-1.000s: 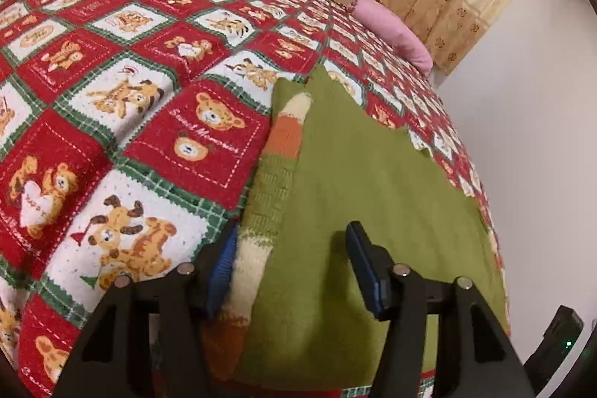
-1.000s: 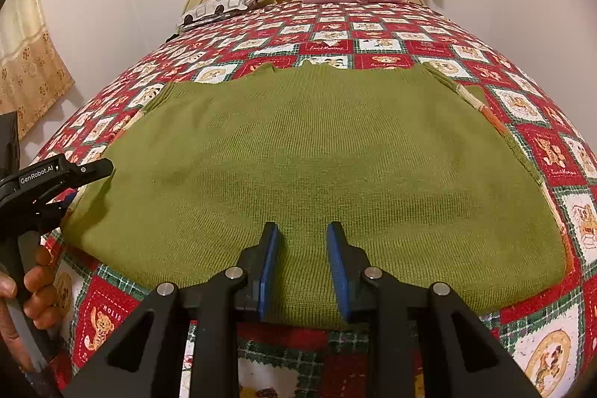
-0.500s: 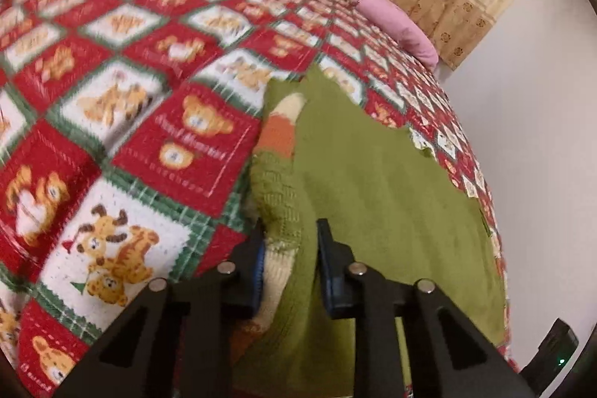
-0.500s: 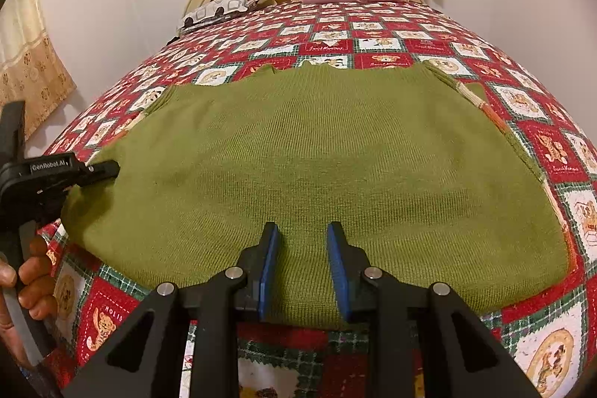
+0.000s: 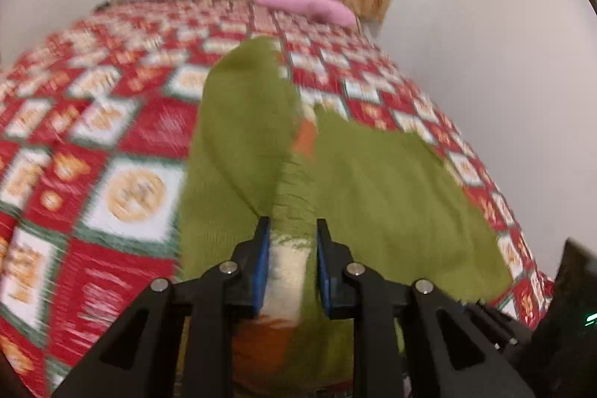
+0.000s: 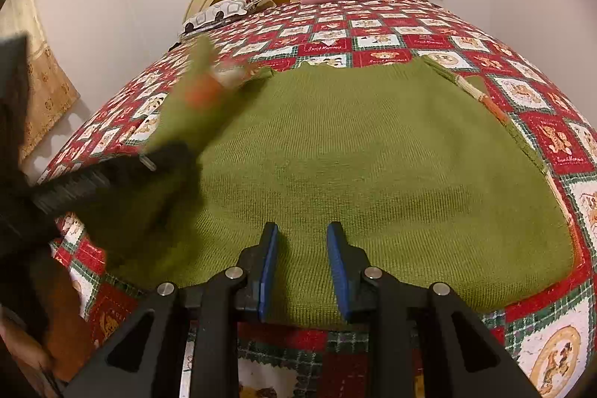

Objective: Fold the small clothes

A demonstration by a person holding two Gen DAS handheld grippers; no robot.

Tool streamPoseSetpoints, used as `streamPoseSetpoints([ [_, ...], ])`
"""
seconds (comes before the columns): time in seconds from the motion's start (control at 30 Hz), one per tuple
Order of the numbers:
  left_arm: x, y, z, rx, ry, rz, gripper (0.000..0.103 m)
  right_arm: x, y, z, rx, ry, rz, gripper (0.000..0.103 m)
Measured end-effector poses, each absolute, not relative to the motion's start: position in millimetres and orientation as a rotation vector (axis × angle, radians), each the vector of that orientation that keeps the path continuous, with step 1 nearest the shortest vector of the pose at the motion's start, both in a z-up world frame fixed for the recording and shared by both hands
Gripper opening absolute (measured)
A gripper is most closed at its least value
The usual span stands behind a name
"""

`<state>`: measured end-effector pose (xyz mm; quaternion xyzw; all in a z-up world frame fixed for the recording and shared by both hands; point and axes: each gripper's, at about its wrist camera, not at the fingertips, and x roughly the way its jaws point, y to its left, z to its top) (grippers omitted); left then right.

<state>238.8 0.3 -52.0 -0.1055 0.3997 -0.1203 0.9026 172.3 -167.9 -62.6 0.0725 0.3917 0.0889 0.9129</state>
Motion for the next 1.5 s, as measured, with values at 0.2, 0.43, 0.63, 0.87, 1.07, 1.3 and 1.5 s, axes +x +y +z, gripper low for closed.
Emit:
streamPoseSetpoints([
  [0.2, 231, -2, -57, -0.202, 0.78, -0.268, 0.023, 174, -171, -64, 0.157, 0.812, 0.186, 0.028],
  [0.43, 230, 2, -59, -0.243, 0.768, -0.288, 0.023, 192, -180, -37, 0.263, 0.777, 0.3, 0.035],
  [0.63, 229, 3, -60, -0.256, 0.761, -0.295, 0.023, 260, -155, -4, 0.328, 0.798, 0.452, 0.065],
  [0.87, 227, 5, -61, -0.274, 0.758, -0.306, 0.023, 330, -110, -35, 0.312, 0.986, 0.504, 0.065],
  [1.07, 227, 5, -61, -0.286, 0.758, -0.312, 0.023, 327, -84, -35, 0.105, 0.922, 0.488, 0.016],
  [1.3, 222, -5, -48, -0.227, 0.743, -0.3, 0.023, 318, -104, -16, 0.116, 0.861, 0.503, 0.012],
  [1.5, 215, -31, -17, -0.166, 0.688, -0.332, 0.023, 312, -132, 18, 0.076, 0.813, 0.516, 0.011],
])
